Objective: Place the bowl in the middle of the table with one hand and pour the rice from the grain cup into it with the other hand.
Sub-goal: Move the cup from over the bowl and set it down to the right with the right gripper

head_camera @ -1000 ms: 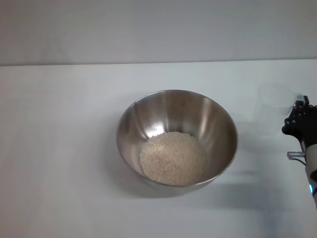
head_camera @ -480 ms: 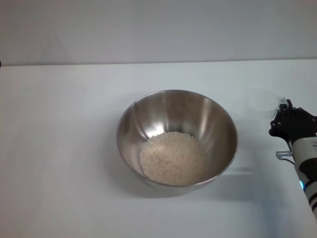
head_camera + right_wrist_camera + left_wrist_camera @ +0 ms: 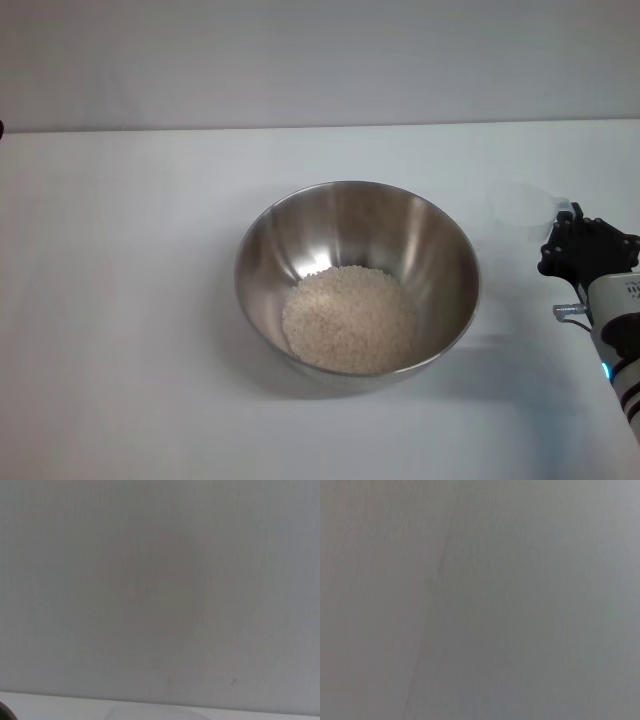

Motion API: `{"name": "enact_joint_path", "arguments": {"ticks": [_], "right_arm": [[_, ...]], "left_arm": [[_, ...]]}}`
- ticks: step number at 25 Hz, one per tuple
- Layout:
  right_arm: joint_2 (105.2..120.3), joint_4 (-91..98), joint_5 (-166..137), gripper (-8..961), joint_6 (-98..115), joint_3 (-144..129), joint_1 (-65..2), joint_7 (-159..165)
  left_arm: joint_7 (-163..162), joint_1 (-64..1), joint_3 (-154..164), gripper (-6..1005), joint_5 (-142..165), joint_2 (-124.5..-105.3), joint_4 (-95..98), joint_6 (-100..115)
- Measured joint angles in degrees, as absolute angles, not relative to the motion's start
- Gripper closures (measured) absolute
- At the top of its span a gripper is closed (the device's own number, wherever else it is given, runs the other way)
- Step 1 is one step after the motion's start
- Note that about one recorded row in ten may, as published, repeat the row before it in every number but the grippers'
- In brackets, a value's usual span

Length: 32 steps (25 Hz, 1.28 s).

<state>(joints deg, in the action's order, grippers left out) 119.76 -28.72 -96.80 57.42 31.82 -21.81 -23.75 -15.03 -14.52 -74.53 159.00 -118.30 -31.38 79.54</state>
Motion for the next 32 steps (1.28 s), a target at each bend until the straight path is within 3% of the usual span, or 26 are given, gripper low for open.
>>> {"name": "enact_joint_path", "arguments": {"ticks": [32], "right_arm": [[119.44,-28.38,-97.12,904,53.36,30.98,-23.28,-23.40]], "left_arm": [[-15.03,-14.82,-75.05,827,158.99,-118.23,-31.29,79.54]]}}
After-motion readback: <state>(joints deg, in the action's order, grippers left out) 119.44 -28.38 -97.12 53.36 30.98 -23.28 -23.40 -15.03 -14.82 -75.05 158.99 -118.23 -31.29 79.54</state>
